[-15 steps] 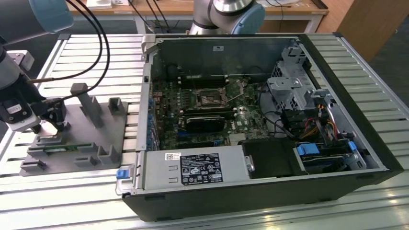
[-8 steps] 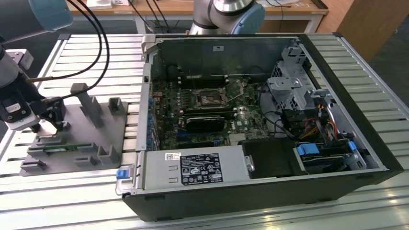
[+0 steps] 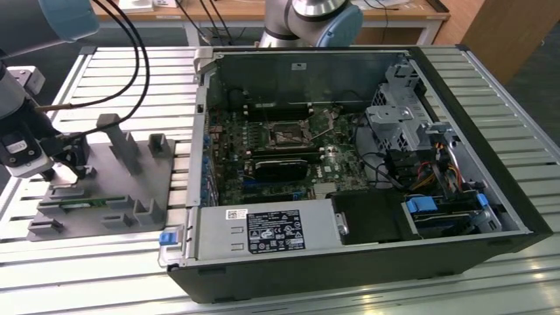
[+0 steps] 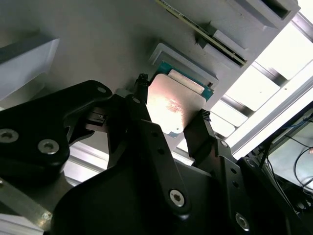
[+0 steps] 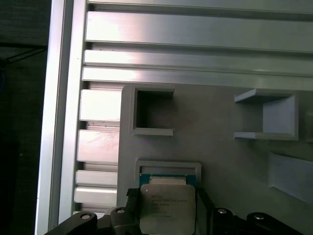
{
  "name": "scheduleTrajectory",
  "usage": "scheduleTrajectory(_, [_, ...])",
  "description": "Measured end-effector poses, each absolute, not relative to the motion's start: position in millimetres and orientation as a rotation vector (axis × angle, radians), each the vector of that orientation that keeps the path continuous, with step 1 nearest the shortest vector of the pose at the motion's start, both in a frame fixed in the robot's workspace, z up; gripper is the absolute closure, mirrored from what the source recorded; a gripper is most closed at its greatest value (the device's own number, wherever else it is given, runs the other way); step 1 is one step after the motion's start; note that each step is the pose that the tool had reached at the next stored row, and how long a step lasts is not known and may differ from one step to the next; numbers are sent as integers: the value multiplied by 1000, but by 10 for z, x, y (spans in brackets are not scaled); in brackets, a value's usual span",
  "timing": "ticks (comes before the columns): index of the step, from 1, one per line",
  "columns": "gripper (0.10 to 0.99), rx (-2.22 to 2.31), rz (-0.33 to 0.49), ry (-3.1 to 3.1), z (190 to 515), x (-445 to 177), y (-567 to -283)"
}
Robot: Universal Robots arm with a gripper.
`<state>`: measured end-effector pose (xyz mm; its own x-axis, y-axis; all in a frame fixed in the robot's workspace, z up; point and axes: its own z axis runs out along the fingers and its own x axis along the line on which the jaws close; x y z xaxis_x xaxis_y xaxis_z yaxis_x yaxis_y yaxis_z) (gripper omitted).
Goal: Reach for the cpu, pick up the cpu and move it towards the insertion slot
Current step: 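Pick up the cpu and move it towards the insertion slot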
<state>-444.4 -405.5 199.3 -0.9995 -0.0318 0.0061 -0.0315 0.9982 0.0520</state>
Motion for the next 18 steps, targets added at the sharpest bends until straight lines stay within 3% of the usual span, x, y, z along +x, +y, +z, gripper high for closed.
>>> scheduleTrajectory(18, [541, 50, -81, -3133, 2039, -4444, -4055])
